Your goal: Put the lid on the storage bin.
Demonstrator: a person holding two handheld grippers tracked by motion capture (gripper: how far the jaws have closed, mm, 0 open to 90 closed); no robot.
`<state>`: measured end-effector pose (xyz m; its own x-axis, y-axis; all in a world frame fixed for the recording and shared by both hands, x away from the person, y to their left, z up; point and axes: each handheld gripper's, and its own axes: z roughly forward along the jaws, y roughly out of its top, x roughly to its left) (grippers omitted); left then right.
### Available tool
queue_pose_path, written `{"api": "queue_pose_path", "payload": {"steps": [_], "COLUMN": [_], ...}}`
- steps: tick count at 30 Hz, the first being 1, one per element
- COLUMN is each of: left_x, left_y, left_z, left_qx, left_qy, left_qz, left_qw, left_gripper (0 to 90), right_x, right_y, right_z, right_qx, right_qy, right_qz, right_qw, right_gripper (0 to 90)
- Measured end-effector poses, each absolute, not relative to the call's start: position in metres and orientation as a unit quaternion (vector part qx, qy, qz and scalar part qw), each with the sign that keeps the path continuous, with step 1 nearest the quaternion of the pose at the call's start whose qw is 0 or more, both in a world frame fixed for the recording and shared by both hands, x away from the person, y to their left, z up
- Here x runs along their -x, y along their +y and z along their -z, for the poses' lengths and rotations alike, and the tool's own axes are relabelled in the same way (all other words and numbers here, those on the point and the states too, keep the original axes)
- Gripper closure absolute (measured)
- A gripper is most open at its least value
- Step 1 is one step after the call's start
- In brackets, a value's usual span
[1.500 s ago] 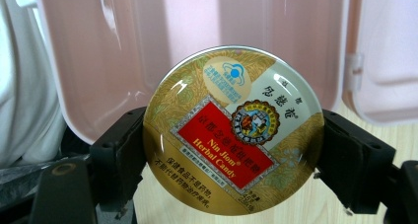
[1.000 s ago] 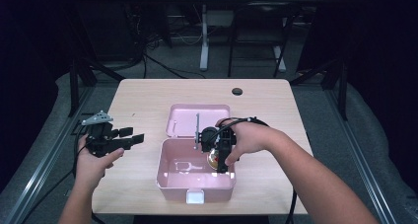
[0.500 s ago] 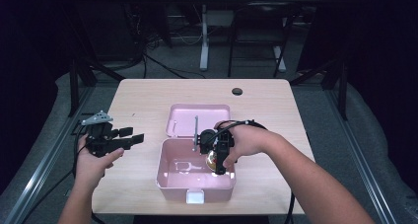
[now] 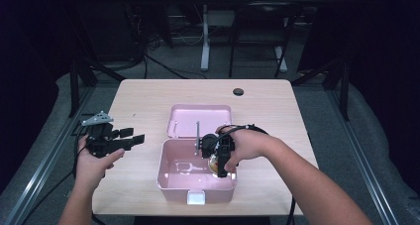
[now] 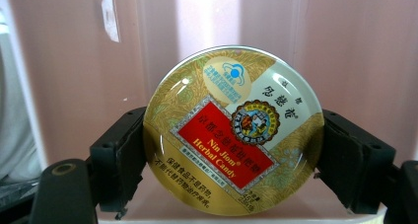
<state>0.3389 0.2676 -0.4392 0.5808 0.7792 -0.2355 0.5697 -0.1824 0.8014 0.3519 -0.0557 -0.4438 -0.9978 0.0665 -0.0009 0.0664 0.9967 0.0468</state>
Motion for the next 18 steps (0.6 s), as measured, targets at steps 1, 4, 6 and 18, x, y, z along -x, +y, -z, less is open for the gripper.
{"api": "queue_pose_path", "payload": {"steps": [1, 4, 6, 18], "left_x": [-0.339, -0.339, -0.339, -0.34], "left_y": [0.268, 0.268, 0.268, 0.268], "left_z": [0.439, 0.44, 0.44, 0.44], "left_qx": [-0.76, -0.761, -0.761, -0.762], "left_qy": [0.444, 0.444, 0.445, 0.445], "left_qz": [-0.114, -0.114, -0.114, -0.112], "left_qw": [0.461, 0.46, 0.459, 0.457], "left_gripper": [39.4, 39.4, 39.4, 39.4], "right_x": [-0.352, -0.352, -0.353, -0.352], "right_y": [-0.056, -0.057, -0.056, -0.055], "right_z": [0.445, 0.448, 0.449, 0.466], "right_qx": [-0.033, -0.032, -0.031, -0.033], "right_qy": [0.999, 0.999, 0.999, 0.999], "right_qz": [-0.025, -0.024, -0.02, -0.007], "right_qw": [0.002, 0.006, 0.007, 0.003], "right_gripper": [19.8, 19.8, 19.8, 19.8]}}
